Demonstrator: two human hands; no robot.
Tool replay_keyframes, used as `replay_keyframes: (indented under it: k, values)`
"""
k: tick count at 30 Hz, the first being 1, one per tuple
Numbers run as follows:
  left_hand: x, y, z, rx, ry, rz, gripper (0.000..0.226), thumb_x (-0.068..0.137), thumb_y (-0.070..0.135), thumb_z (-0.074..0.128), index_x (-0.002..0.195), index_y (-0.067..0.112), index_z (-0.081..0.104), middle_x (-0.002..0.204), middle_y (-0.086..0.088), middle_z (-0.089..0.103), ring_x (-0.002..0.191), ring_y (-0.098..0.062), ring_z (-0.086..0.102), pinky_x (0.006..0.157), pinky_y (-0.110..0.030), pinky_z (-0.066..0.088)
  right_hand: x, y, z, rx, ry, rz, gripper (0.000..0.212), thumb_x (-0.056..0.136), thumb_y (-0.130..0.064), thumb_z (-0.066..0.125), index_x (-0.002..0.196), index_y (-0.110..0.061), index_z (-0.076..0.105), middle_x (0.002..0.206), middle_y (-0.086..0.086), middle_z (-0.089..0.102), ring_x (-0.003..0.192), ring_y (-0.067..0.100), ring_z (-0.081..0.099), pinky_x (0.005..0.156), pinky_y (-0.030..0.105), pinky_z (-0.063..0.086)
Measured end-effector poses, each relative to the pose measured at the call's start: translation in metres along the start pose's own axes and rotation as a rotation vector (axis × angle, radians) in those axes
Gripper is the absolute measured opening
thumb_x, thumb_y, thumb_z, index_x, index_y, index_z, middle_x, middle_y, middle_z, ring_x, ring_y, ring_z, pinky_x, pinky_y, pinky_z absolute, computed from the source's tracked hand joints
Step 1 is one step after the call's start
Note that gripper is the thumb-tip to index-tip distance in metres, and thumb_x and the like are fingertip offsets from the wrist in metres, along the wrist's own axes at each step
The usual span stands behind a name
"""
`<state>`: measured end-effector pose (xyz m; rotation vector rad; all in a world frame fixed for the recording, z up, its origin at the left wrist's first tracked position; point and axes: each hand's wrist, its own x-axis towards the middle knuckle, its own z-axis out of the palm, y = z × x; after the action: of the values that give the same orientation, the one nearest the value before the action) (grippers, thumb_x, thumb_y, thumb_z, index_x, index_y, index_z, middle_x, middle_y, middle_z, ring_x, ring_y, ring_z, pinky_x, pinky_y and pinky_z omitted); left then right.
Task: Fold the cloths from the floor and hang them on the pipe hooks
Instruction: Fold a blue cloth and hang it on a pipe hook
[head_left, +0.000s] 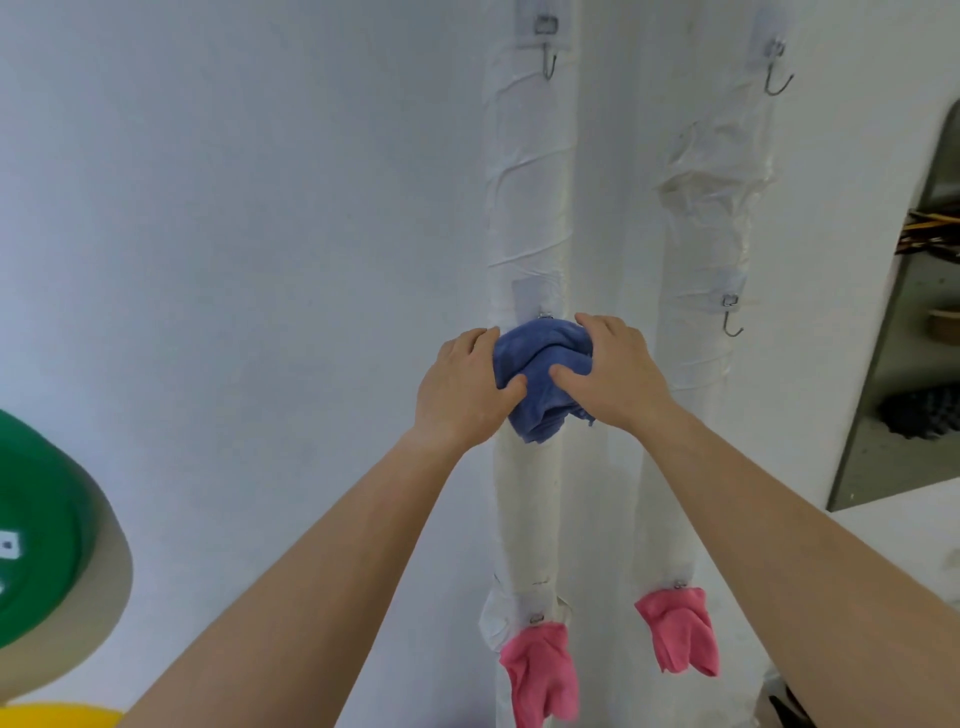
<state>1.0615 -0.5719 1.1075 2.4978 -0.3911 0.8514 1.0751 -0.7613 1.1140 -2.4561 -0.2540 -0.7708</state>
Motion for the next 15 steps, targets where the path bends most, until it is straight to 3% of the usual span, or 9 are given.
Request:
replay_keyframes:
  k: [7,12,15]
  values:
    - [-0.023,-0.025,-0.023,0.080,-0.088,-0.069,0.068,0.095,0.047,0.052,0.153,0.018,0.031,0.157,0.001,0.035,0.143,-0.021,0.032,0.107,-0.039,0.038,-0.030,-0.037,-0.001,-0.128,-0.053,0.027,0.060,0.082,-0.039,0.058,0.138,-0.022,0.045,0.137,0.001,0.048,0.127,0.027,0.044,0.093,0.044,0.050]
    - [-0.065,-0.052,-0.061,0.124,-0.162,-0.078,0.070,0.096,0.047,0.052,0.155,0.017,0.028,0.158,-0.001,0.033,0.144,-0.023,0.031,0.108,-0.042,0.039,-0.071,-0.081,0.005,-0.269,-0.056,0.043,0.034,0.079,-0.034,0.062,0.108,-0.017,0.054,0.108,0.001,0.059,0.100,0.028,0.056,0.069,0.036,0.046]
    - [-0.101,-0.074,-0.093,0.131,-0.213,-0.051,0.069,0.096,0.046,0.051,0.155,0.017,0.028,0.158,-0.002,0.033,0.145,-0.023,0.031,0.107,-0.042,0.039,-0.109,-0.118,0.013,-0.302,-0.090,0.089,0.039,0.079,-0.041,0.057,0.109,-0.016,0.053,0.105,0.005,0.059,0.097,0.030,0.058,0.067,0.037,0.047]
